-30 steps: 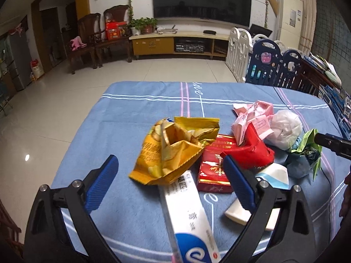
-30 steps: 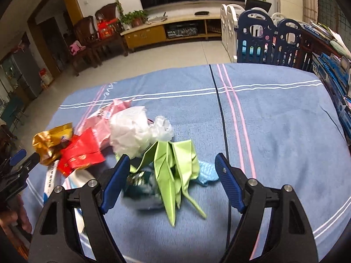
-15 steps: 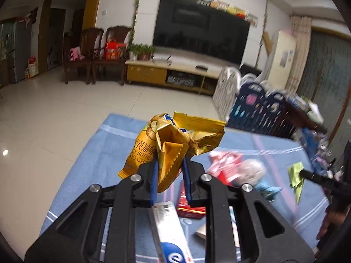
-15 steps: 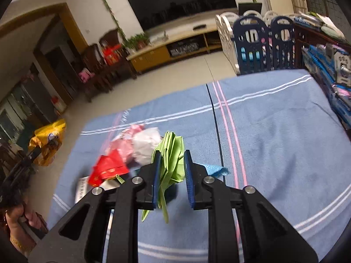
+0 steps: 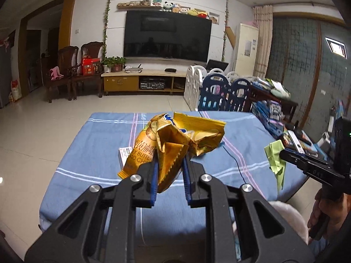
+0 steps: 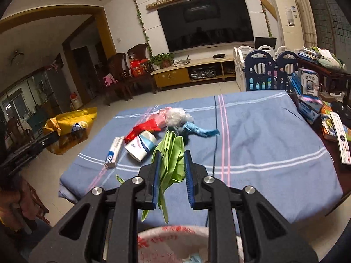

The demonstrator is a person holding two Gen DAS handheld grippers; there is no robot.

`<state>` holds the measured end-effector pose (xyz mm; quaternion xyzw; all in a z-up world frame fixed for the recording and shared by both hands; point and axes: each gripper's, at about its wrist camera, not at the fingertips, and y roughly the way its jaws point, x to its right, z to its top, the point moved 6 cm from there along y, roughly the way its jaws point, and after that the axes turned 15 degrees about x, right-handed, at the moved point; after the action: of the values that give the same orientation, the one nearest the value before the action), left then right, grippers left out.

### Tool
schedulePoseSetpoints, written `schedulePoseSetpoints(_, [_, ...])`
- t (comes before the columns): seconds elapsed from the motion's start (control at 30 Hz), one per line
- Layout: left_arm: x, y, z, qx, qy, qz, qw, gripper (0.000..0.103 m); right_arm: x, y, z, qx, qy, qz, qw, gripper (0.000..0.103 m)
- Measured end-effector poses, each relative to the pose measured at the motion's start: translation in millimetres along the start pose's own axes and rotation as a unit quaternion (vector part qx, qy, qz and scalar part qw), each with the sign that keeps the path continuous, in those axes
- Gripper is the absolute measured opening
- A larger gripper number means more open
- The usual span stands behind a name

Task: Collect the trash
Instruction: 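Grasp the gold wrapper with the left tool while the right tool grasps the green paper, then carry the gold wrapper and green paper over the bin and release both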

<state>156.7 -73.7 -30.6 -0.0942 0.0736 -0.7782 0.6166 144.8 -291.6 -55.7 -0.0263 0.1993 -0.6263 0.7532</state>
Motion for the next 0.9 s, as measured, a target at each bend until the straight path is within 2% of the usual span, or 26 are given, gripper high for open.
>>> schedulePoseSetpoints(0.1, [7.5, -2.9, -6.5, 0.000, 0.020, 0.007, 0.9998, 0.020, 7.0, 3.5, -10.5, -0.006, 0.018, -0.001, 1.000, 0.021])
schedulePoseSetpoints(0.33, [13.5, 11.7, -22.5, -0.024, 0.029, 0.019, 0.9991, 0.020, 5.3, 9.3, -19.1, -0.010, 0.011, 0.006, 1.000, 0.021])
schedulePoseSetpoints(0.9, [7.8, 17.9, -23.7, -0.040, 0.034, 0.014, 0.9985, 0.021, 4.4, 12.4, -26.2, -0.022, 0.014, 0.019, 0.999, 0.021])
